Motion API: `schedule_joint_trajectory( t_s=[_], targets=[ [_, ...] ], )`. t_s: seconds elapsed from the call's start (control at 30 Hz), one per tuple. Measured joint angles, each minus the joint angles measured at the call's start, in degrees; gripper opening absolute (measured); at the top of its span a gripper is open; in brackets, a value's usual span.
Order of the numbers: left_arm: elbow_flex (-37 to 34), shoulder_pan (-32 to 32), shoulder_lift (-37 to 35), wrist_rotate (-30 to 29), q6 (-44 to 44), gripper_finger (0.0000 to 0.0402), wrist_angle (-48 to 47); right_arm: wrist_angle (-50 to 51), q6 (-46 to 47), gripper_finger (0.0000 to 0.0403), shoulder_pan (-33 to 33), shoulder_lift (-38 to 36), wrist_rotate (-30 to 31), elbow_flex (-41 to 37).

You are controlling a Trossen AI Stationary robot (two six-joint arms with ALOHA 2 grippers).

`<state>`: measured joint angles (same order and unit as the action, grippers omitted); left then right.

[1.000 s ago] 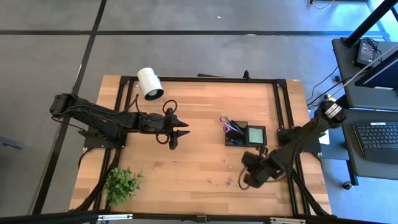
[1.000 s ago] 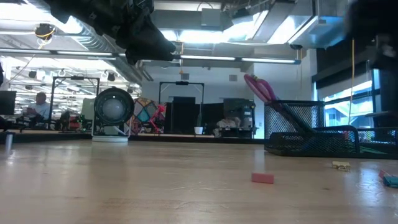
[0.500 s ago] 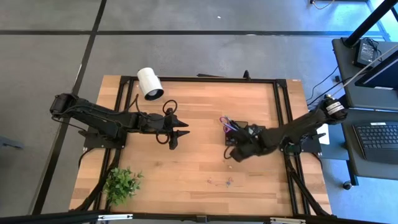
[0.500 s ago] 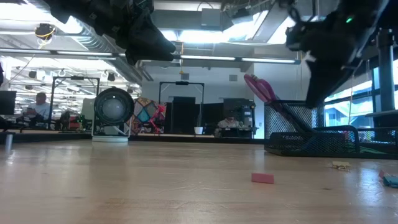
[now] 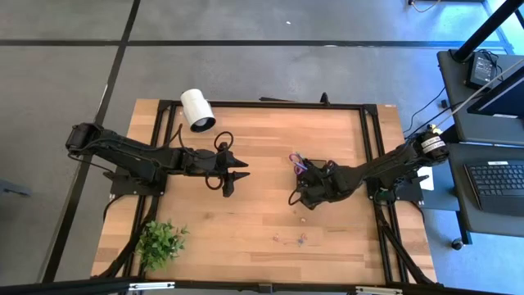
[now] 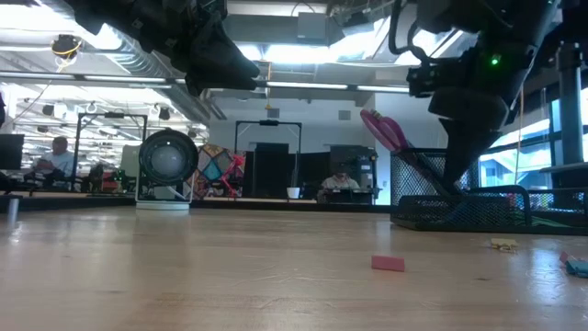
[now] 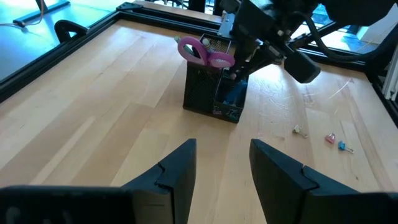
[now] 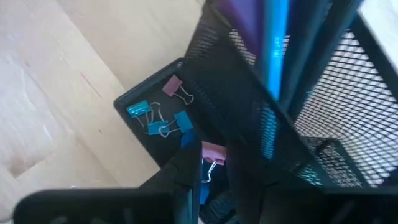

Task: Pick and place office supplies into organizer
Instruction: Put the pink binder clip into the black desk organizer, then put the brown binder clip into the black desk organizer

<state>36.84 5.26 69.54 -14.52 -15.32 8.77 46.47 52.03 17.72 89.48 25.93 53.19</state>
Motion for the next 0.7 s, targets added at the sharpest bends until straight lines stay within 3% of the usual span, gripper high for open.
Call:
schedule_joint_trajectory(
  t_s=[0.6,0.7],
  targets=[
    [0.00,0.02,0.00,0.00,0.01,0.0143,-0.21,-0.57,0.37,0.0133,0.02,0.22,-0.56,0.02],
    [0.00,0.02,0.00,0.00,0.01,0.0143,-0.21,-1.06,-0.23,0.0141,0.02,0.14,-3.12,0.02]
  ],
)
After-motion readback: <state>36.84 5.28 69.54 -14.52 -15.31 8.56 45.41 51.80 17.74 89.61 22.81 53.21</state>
